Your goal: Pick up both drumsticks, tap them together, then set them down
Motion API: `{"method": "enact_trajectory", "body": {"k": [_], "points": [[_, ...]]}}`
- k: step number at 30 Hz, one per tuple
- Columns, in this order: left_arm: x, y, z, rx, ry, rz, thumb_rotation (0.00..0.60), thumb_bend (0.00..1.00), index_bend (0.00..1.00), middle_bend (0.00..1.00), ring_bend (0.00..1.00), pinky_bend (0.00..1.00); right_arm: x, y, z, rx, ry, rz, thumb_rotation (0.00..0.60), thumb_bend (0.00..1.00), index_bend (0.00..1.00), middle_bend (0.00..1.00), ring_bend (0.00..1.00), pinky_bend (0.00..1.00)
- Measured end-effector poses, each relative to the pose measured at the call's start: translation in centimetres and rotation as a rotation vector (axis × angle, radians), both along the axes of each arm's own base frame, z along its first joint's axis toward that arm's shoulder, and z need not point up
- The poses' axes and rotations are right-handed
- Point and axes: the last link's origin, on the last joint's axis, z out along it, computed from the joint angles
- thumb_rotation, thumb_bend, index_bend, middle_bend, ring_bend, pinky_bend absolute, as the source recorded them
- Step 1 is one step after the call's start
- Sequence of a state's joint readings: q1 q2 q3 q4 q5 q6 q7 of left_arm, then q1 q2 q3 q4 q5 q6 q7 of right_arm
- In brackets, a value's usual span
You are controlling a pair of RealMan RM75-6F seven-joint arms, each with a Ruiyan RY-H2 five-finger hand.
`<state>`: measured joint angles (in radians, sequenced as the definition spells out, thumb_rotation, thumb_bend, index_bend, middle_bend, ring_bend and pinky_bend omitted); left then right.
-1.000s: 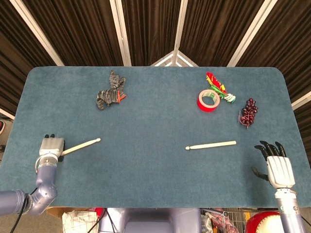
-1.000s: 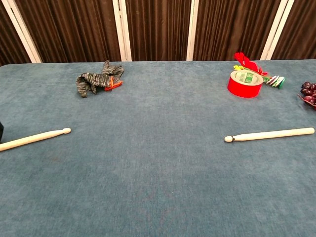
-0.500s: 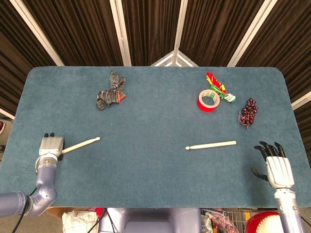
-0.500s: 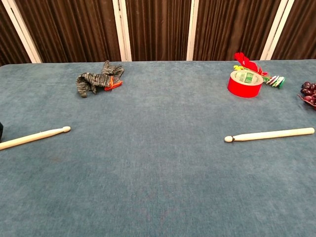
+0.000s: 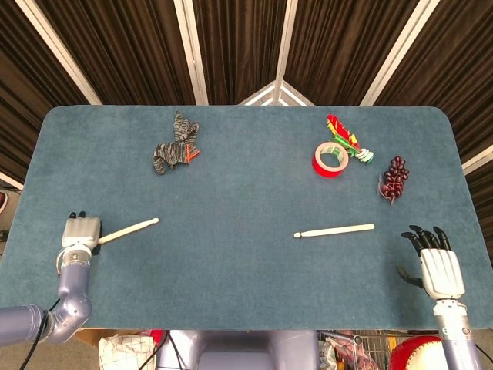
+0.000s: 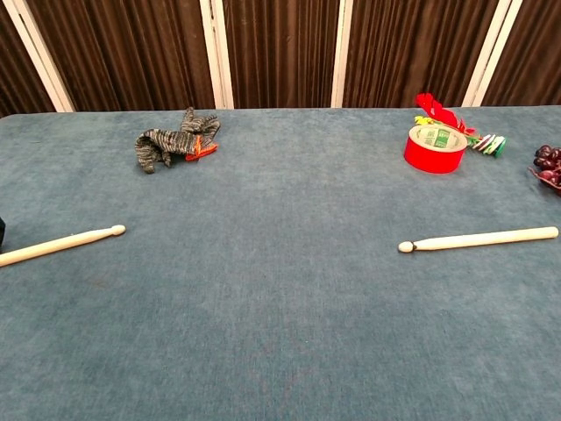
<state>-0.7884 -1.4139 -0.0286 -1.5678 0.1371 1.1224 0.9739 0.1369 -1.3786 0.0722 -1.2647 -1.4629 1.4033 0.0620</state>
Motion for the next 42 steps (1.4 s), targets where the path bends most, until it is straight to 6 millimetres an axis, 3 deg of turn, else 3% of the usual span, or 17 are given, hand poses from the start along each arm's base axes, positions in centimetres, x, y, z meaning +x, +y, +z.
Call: {"method": "enact_trajectory", "body": {"k": [42], "points": [[1.1, 0.4, -1.0, -0.014, 0.02, -0.018, 0.6, 0.56, 0.53, 0.52, 0.1, 0.08, -0.1, -0.1, -0.1, -0.008, -0.004, 0.004, 0.6, 0.24, 0.28, 0.21, 0.23, 0.09]]}}
